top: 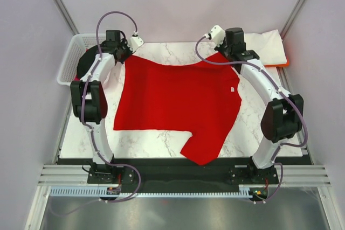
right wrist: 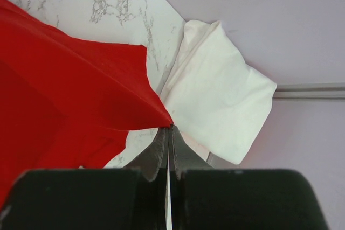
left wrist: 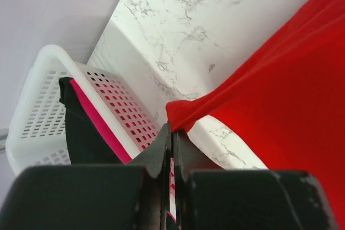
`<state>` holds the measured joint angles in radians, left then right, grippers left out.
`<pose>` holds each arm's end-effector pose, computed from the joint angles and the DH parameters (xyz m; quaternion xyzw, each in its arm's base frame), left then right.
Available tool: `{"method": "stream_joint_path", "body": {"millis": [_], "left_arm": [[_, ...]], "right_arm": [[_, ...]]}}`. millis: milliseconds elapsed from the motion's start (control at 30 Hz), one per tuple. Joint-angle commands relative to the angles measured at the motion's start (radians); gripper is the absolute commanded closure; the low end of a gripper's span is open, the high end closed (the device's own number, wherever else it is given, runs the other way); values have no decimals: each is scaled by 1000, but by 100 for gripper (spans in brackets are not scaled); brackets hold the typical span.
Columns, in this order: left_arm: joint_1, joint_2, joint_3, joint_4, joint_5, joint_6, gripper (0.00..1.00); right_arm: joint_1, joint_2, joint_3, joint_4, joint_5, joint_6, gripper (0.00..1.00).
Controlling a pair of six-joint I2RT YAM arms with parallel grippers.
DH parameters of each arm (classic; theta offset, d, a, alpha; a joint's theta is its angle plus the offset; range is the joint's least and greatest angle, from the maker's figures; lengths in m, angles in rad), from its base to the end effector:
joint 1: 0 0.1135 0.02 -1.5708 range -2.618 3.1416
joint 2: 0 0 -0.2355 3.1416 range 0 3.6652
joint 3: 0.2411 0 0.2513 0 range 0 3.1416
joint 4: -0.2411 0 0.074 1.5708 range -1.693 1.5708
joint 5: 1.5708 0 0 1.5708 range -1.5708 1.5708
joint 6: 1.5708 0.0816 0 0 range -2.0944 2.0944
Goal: Fold and stack the t-shirts
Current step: Fold the tshirt
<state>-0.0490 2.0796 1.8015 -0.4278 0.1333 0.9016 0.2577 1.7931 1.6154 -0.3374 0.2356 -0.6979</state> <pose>0.5026 -0.0355 0.2094 0.4394 0.7927 0.1179 0.4057 0.4460 0.0978 0.2836 -0.3419 0.7890 -0.2083 0.4660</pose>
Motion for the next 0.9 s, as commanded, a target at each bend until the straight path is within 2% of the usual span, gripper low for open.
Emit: {"method": "stream_joint_path", "body": {"millis": [0, 367, 867], "left_arm": [[6, -88, -45, 32, 20, 68, 98], [14, -168, -191, 31, 25, 86, 98], [17, -259, -412, 31, 26, 160, 98]], "right_arm": [[6, -76, -50, -49, -13, 35, 100], [12, -170, -164, -98, -51, 98, 100], [47, -293, -276, -250, -156, 205, 100]]}}
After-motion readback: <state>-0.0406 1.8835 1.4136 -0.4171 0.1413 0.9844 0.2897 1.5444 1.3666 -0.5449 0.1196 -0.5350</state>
